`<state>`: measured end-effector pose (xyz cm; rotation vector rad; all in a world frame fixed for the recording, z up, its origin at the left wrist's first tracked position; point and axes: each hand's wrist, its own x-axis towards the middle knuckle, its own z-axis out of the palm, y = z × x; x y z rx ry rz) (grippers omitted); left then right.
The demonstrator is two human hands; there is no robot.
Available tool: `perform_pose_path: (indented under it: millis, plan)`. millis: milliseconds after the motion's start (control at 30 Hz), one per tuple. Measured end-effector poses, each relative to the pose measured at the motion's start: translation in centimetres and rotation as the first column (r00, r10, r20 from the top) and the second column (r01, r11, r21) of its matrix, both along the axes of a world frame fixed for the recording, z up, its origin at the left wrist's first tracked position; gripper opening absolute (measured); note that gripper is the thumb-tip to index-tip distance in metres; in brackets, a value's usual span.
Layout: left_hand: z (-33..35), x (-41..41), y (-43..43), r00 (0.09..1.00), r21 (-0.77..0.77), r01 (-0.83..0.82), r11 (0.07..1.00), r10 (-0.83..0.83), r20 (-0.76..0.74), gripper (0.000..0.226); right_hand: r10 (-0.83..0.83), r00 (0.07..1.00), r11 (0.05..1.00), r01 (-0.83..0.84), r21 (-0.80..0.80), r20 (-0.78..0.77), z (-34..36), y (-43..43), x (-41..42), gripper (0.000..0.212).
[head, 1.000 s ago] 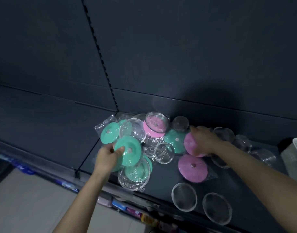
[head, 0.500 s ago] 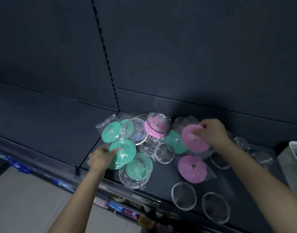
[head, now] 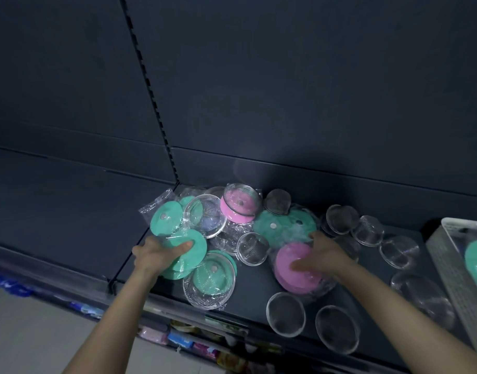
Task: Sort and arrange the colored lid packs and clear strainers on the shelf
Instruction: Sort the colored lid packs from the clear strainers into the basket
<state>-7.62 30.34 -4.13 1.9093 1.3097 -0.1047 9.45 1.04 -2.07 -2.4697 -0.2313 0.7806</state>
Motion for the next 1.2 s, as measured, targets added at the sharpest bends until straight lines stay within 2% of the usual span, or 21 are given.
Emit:
perform_pose_path:
  millis: [67,133,200,233,300,400,467,567,633,700,733,833,933,1000,1067,1100,1167,1200]
  plan:
    - [-1.6,-0.1,1.3,0.999,-0.048,0.026,0.999,-0.024,0.033,0.110,-0.033,0.998,0.998,0.035,0.045,-0.046,-0.1,0.2,0.3,0.077]
    - [-6.6,0.4,4.4,0.998,-0.069,0.064,0.996,-0.062,0.025,0.111,-0.091,0.991,0.987,0.103,0.127,-0.099,-0.1,0.4,0.7,0.061]
    - [-5.3,0.6,3.6,0.990,-0.021,0.123,0.992,-0.124,-0.063,0.114,-0.125,0.988,0.974,0.140,0.177,-0.090,0.4,0.6,0.9,0.041]
    - [-2.6,0.5,1.9,0.978,0.027,0.167,0.986,-0.163,-0.128,0.117,-0.131,0.990,0.973,0.139,0.185,-0.056,0.6,0.6,1.1,0.038]
    - [0.2,0.5,-0.2,0.966,0.107,0.174,0.979,-0.148,-0.211,0.119,-0.146,0.989,0.973,0.140,0.183,0.023,1.4,0.8,1.1,0.037]
    - [0.7,0.5,-1.3,0.966,0.088,0.164,0.982,-0.142,-0.216,0.121,-0.219,0.970,0.948,0.185,0.258,0.107,2.1,0.7,0.9,0.041]
    - [0.4,0.6,-1.4,0.983,0.058,0.117,0.991,-0.107,-0.152,0.112,-0.293,0.942,0.914,0.225,0.337,0.166,2.7,0.6,0.4,0.047]
    - [-0.2,0.6,-2.0,0.994,-0.058,-0.043,0.997,0.048,0.097,0.105,-0.434,0.865,0.855,0.306,0.419,0.253,3.3,0.9,-0.2,0.057]
    - [-0.5,0.8,-2.3,0.938,-0.251,-0.131,0.959,0.202,0.282,0.100,-0.494,0.828,0.819,0.340,0.463,0.265,3.7,1.3,-0.5,0.058]
    - [-0.9,1.0,-2.9,0.870,-0.466,-0.136,0.874,0.330,0.365,0.102,-0.528,0.812,0.785,0.354,0.509,0.250,3.9,1.3,-0.6,0.059]
    - [-0.8,1.1,-3.5,0.849,-0.518,-0.119,0.847,0.357,0.389,0.095,-0.540,0.809,0.767,0.359,0.531,0.233,3.9,1.2,-0.6,0.059]
    - [-0.7,1.4,-5.1,0.808,-0.566,-0.084,0.820,0.389,0.443,0.059,-0.584,0.794,0.716,0.406,0.568,0.168,3.7,0.8,-0.7,0.060]
    - [-0.3,1.3,-5.8,0.738,-0.588,-0.094,0.803,0.453,0.501,0.052,-0.711,0.693,0.578,0.480,0.660,0.119,3.8,0.0,-0.8,0.052]
    - [0.4,1.2,-6.1,0.684,-0.576,-0.118,0.809,0.487,0.543,0.040,-0.770,0.627,0.504,0.483,0.716,0.119,4.3,-0.6,-0.8,0.049]
    - [1.0,1.1,-6.3,0.624,-0.573,-0.118,0.811,0.510,0.592,0.029,-0.788,0.608,0.450,0.466,0.762,0.094,4.6,-1.2,-0.8,0.049]
    - [1.4,1.1,-6.6,0.592,-0.574,-0.115,0.811,0.520,0.616,0.036,-0.787,0.611,0.439,0.457,0.774,0.085,4.7,-1.3,-0.7,0.048]
    - [2.3,1.4,-7.1,0.547,-0.552,-0.081,0.830,0.500,0.671,0.069,-0.758,0.650,0.435,0.442,0.785,0.054,4.9,-1.5,-0.7,0.042]
    - [2.7,1.7,-7.4,0.533,-0.546,-0.052,0.836,0.486,0.693,0.071,-0.735,0.677,0.428,0.436,0.792,0.024,4.9,-1.5,-0.7,0.040]
